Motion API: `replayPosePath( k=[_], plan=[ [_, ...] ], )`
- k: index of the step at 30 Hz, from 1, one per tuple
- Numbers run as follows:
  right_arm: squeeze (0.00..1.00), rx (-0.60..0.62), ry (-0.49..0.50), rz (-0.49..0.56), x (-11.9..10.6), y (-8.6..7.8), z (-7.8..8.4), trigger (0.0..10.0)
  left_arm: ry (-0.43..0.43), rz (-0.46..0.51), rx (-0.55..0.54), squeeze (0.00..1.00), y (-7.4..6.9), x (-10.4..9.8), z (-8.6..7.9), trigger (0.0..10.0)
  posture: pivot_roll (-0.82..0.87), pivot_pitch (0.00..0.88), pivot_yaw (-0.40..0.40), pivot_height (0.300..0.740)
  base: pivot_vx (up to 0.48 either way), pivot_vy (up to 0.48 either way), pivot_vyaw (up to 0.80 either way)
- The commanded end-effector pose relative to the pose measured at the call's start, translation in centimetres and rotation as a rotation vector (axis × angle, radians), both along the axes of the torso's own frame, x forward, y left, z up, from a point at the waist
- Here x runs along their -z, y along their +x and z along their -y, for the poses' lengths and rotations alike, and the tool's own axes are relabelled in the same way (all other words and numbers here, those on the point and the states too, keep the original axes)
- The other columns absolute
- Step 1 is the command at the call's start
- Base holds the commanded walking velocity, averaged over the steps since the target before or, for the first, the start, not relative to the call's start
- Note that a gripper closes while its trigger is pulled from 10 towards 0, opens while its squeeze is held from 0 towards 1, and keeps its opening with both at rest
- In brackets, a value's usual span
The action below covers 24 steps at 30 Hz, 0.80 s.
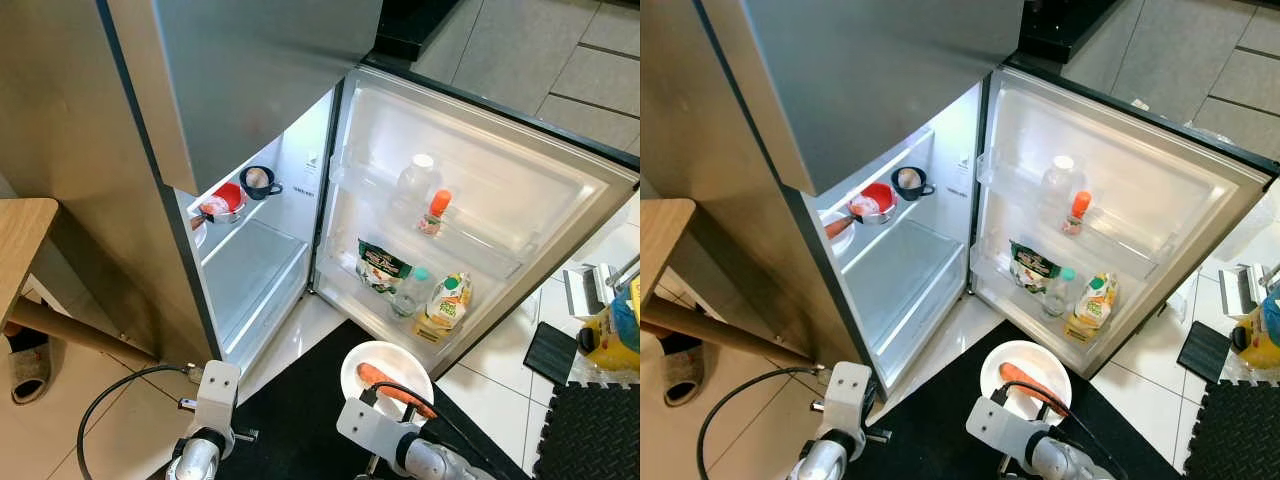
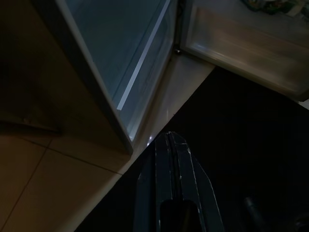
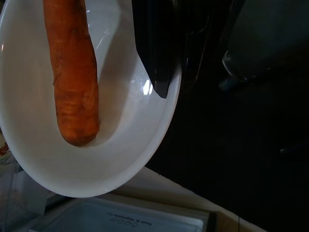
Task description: Restocking fridge
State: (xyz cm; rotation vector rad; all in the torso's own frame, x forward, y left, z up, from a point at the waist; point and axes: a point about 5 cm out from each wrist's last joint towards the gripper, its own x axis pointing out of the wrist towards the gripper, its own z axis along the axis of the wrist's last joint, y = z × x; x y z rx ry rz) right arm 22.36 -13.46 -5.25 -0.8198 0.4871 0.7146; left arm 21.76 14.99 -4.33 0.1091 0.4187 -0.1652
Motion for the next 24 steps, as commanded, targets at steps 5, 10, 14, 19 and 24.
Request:
replayPosePath(
  k=[5, 10, 14, 19, 24],
  plan=[
    [0.00, -0.017, -0.014, -0.023, 0.20, -0.21, 0.03, 10.0, 0.012, -0.030, -0.016, 0.00, -0.87, 0.62, -0.16, 10.0, -0.11, 0.104, -0.047, 0.740, 0.000, 0.000, 0.00],
    [0.00, -0.016, -0.022, -0.035, 0.35, -0.38, 0.19, 10.0, 0.032, -0.057, -0.033, 0.00, -1.22, 0.98, -0.47, 10.0, -0.10, 0.099, -0.049, 0.740, 0.000, 0.000, 0.00],
    [0.00, 0.003, -0.041, -0.043, 0.60, -0.63, 0.52, 10.0, 0.039, -0.059, -0.038, 0.00, -1.41, 1.07, -0.54, 10.0, -0.10, 0.097, -0.049, 0.740, 0.000, 0.000, 0.80],
    [0.00, 0.005, -0.048, -0.045, 0.68, -0.74, 0.67, 10.0, 0.044, -0.054, -0.036, 0.00, -1.41, 1.05, -0.48, 10.0, -0.10, 0.095, -0.046, 0.740, 0.000, 0.000, 0.80],
    [0.00, 0.009, -0.052, -0.045, 0.72, -0.79, 0.79, 10.0, 0.046, -0.052, -0.034, 0.00, -1.33, 1.01, -0.42, 10.0, -0.11, 0.096, -0.043, 0.740, 0.000, 0.000, 0.80]
  ],
)
